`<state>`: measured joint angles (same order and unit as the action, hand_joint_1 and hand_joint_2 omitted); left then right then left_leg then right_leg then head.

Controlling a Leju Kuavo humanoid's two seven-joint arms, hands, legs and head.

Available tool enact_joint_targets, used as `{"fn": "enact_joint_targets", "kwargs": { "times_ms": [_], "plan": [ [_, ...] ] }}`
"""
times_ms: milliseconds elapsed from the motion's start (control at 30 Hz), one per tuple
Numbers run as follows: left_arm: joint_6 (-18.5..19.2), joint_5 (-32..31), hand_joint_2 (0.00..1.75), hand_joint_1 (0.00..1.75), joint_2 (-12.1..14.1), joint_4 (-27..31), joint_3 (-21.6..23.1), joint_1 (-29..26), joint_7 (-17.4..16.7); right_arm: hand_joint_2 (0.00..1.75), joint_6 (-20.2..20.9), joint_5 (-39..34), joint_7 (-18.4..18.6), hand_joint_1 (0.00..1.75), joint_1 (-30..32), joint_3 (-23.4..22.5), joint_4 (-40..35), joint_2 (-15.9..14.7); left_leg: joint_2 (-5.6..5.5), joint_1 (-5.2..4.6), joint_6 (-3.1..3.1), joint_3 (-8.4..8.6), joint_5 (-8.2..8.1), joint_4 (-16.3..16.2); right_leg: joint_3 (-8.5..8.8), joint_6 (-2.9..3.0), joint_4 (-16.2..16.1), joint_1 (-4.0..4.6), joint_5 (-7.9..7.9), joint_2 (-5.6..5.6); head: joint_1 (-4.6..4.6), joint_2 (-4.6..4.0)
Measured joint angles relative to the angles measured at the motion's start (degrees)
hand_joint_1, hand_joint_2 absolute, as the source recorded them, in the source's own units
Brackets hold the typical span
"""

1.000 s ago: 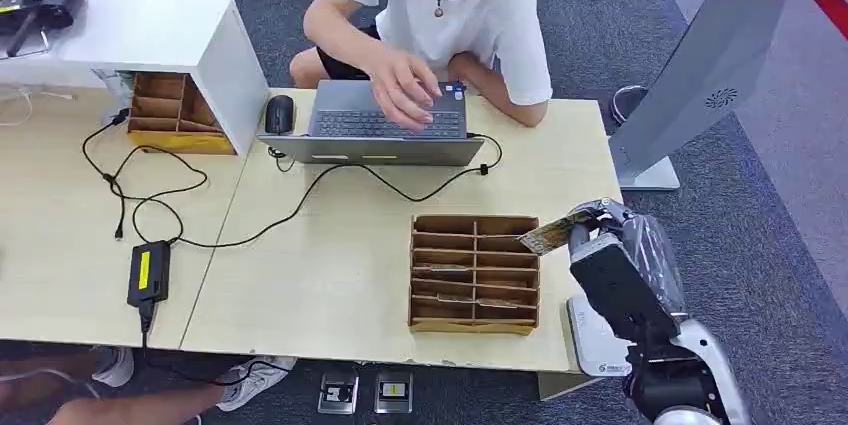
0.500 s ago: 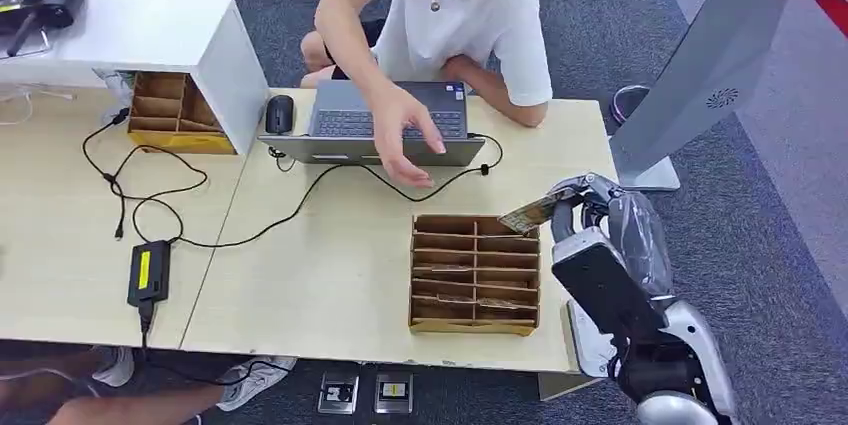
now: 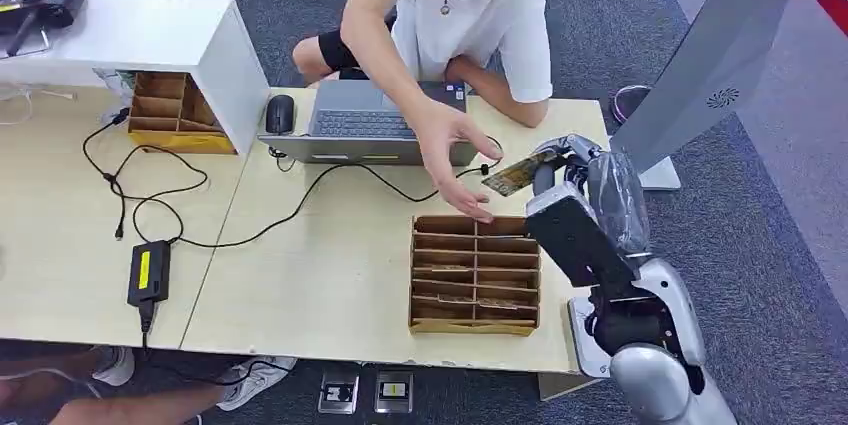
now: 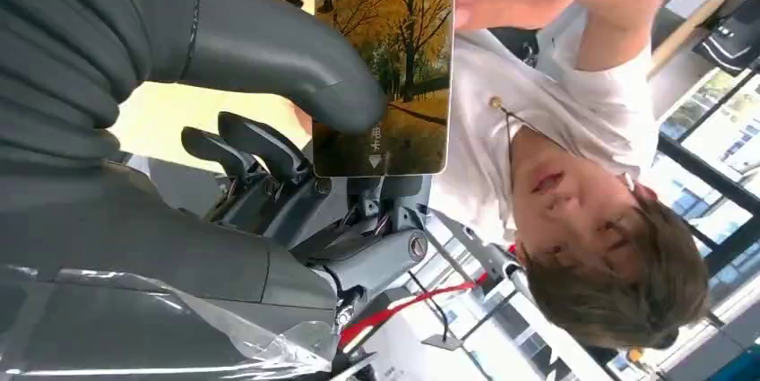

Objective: Pass the card to the sensor for recognition and then transmit it.

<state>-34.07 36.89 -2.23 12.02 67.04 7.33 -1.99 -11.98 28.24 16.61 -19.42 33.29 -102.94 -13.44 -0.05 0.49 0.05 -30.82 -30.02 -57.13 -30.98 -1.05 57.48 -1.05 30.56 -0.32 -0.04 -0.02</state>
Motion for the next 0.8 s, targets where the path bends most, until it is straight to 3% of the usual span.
{"fn": "enact_joint_targets", "kwargs": {
  "times_ms": [400,600,633,800],
  "plan": [
    [0.5,-2.0,0.00,0.00,0.0,0.0,0.4,0.8,-1.7,1.75,-3.6,-0.7,1.2,1.75,-7.5,1.4,12.1,3.0,-0.11,0.00,0.00,0.00,0.00,0.0,0.00,0.00,0.0,0.00,0.00,-0.07,0.02,0.00],
    [0.7,-2.1,0.00,0.00,0.0,0.0,0.5,0.9,-1.8,1.75,-3.9,-0.8,1.2,1.75,-8.0,1.6,13.6,3.4,-0.14,0.01,0.00,-0.01,0.00,0.0,0.00,0.05,0.0,0.01,0.04,-0.16,0.02,0.00],
    [0.7,-2.2,0.00,0.00,0.0,0.0,0.5,0.9,-1.8,1.75,-4.0,-1.1,1.2,0.00,-8.7,1.9,15.5,4.0,-0.15,0.01,0.00,-0.02,0.00,0.0,0.01,0.05,0.0,0.01,0.08,-0.18,0.00,0.00],
    [0.6,-2.3,0.00,0.00,0.0,0.0,0.5,0.9,-1.8,1.75,-4.5,-1.4,1.8,0.00,-9.0,2.6,17.1,4.4,-0.16,0.01,0.00,-0.02,0.00,0.0,0.00,0.07,0.0,0.01,0.10,-0.21,0.02,0.00]
  ]
}}
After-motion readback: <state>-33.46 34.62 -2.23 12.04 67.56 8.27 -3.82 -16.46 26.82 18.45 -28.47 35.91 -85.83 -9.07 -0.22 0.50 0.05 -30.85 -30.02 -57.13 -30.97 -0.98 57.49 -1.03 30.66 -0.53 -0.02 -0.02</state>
